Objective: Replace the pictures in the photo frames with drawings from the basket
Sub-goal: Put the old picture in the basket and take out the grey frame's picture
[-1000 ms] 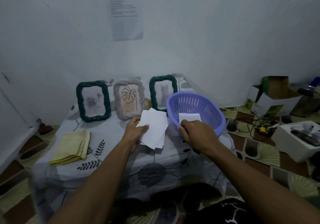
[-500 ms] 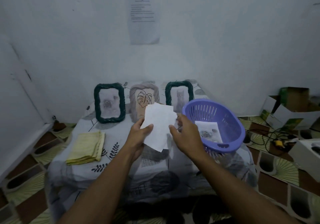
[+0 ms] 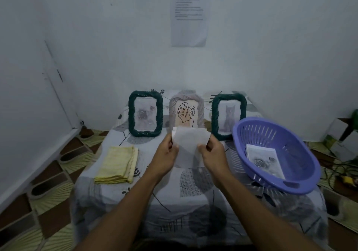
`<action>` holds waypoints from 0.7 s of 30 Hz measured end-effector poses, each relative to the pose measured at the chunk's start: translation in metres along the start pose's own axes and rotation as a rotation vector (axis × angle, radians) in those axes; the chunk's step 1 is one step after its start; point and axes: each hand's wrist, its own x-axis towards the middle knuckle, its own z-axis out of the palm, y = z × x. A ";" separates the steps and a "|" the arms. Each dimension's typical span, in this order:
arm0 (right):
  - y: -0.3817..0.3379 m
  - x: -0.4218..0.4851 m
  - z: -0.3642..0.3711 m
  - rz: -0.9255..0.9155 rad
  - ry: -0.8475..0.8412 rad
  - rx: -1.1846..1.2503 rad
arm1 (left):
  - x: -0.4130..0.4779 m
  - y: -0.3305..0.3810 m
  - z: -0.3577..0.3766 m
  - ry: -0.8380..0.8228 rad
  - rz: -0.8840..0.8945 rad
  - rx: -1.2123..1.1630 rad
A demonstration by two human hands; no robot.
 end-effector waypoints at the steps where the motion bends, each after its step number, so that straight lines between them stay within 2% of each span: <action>1: 0.007 0.000 0.001 0.001 -0.012 -0.015 | -0.001 -0.009 0.003 0.004 -0.020 0.032; 4: 0.023 -0.003 0.001 0.013 -0.033 -0.019 | -0.005 -0.031 0.010 0.007 -0.057 0.114; 7: 0.026 0.001 -0.002 0.012 -0.022 -0.032 | -0.002 -0.034 0.010 0.016 -0.058 0.082; 12: 0.033 0.003 -0.004 0.022 -0.047 -0.107 | -0.007 -0.034 0.021 -0.062 -0.041 0.105; 15: 0.033 0.001 -0.004 0.008 -0.055 -0.122 | -0.008 -0.033 0.026 -0.008 -0.049 0.105; 19: 0.030 0.000 -0.006 0.008 -0.065 -0.126 | -0.009 -0.029 0.025 -0.018 -0.033 0.129; 21: 0.030 -0.001 -0.008 0.019 -0.058 -0.133 | -0.009 -0.028 0.025 0.040 -0.035 0.149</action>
